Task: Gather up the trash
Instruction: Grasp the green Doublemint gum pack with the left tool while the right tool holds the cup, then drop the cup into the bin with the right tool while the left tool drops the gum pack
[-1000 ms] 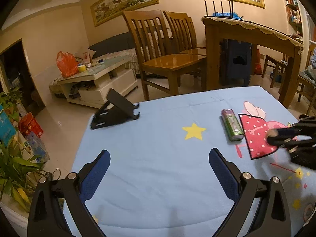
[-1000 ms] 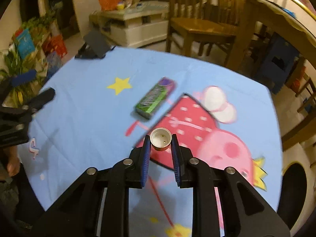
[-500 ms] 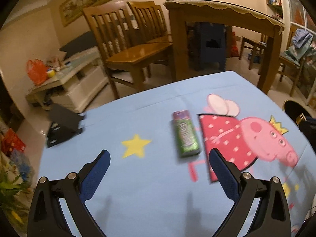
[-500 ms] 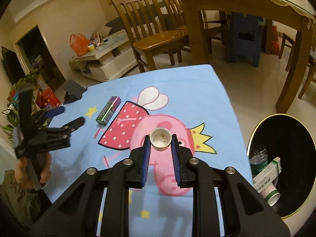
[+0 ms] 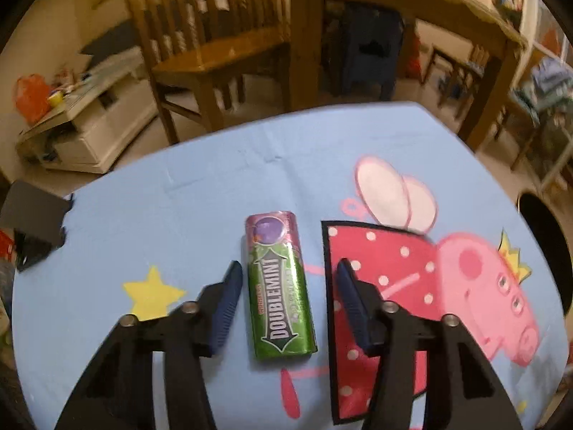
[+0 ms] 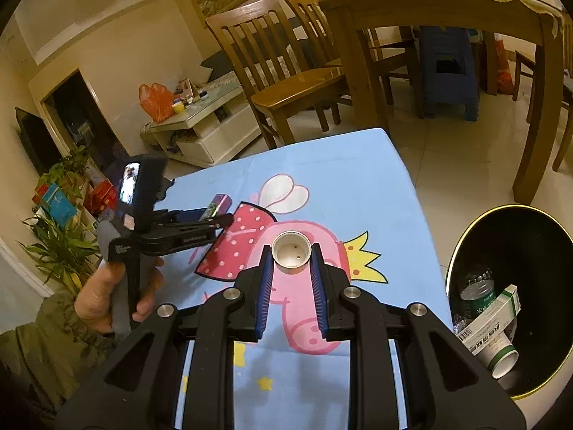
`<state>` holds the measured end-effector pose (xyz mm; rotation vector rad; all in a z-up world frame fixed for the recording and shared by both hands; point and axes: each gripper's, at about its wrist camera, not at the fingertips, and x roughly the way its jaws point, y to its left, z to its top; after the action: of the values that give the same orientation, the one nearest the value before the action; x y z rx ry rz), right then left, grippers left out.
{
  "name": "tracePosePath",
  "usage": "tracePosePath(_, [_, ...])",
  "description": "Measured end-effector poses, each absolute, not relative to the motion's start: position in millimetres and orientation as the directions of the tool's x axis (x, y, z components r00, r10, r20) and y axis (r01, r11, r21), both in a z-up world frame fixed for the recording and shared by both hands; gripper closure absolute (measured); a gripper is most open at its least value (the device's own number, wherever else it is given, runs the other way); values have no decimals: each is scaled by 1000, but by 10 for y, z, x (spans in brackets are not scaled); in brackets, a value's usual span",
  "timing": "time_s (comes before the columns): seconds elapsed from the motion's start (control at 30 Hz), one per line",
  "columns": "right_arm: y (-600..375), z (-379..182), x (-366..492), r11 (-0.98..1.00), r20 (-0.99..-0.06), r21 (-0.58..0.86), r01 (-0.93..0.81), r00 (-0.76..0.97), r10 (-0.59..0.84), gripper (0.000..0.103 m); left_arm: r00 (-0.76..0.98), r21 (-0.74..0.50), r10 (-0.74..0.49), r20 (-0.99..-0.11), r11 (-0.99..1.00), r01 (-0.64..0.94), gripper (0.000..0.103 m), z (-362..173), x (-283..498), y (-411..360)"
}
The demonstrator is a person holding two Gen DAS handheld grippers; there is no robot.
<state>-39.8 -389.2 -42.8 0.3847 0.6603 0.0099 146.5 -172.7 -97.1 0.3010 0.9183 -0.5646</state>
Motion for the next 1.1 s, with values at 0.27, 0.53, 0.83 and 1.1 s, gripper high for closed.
tracePosePath(0.27, [-3958,-430,-442,925,-594,357,127,795,120,82,499,51,-297,-814,819,571,74,-953,887,-1233])
tracePosePath(0.53, [-3822,-489,-400,923,-611,369,107,777,154,82,536,95,-254,-805,837,539,72,-971,416,-636])
tracePosePath(0.83, [-3164,-350,-346,973,-641,230,27,757,130,82,469,0,-311,-826,833,553,74,-870,447,-582])
tracePosePath(1.1, [-3319,-19,-696,985,-611,154,76,791,35,82,497,-81,-416,-762,822,563,74,-513,330,-575])
